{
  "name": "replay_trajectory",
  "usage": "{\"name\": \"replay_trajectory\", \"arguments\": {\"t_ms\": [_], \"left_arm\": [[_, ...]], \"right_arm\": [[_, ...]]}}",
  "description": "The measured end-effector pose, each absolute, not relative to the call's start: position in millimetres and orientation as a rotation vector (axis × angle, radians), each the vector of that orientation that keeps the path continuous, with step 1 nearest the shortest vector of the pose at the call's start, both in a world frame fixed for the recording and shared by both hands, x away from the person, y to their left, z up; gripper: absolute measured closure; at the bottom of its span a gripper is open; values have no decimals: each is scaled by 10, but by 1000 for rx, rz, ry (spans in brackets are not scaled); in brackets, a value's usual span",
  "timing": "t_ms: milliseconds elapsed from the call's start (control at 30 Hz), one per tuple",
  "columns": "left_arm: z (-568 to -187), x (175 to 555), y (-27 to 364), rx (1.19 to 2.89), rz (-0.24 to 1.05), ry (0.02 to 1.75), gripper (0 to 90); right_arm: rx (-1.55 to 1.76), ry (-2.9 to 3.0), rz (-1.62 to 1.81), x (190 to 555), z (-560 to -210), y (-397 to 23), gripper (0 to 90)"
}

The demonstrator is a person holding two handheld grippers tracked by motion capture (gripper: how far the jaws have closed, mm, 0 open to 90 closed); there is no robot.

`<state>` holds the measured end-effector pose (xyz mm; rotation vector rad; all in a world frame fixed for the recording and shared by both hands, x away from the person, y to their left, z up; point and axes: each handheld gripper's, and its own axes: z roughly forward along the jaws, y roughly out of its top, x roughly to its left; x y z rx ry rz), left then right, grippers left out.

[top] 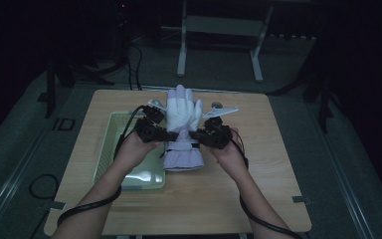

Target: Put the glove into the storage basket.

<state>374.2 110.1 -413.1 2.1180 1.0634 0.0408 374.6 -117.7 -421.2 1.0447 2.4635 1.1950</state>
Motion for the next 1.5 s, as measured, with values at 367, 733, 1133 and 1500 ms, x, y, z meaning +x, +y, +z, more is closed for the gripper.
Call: {"name": "replay_trajectory", "arguments": {"t_ms": [367, 733, 1133, 1500], "left_arm": [[-4152, 3659, 1659, 2104, 45, 1115, 716], [-4237, 3563, 2263, 2117, 63, 1186, 715], [-4653, 3657, 2447, 2121, -22, 1154, 712], [-5015, 3696, 2369, 2161, -93, 1208, 708]], "right_arm": [[995, 2511, 1197, 3743, -4230, -629, 812], [938, 2566, 1131, 3721, -4318, 75, 813], [1073, 2564, 1045, 3682, -4610, 340, 814], [1230, 2536, 833, 3599, -4935, 452, 812]]}}
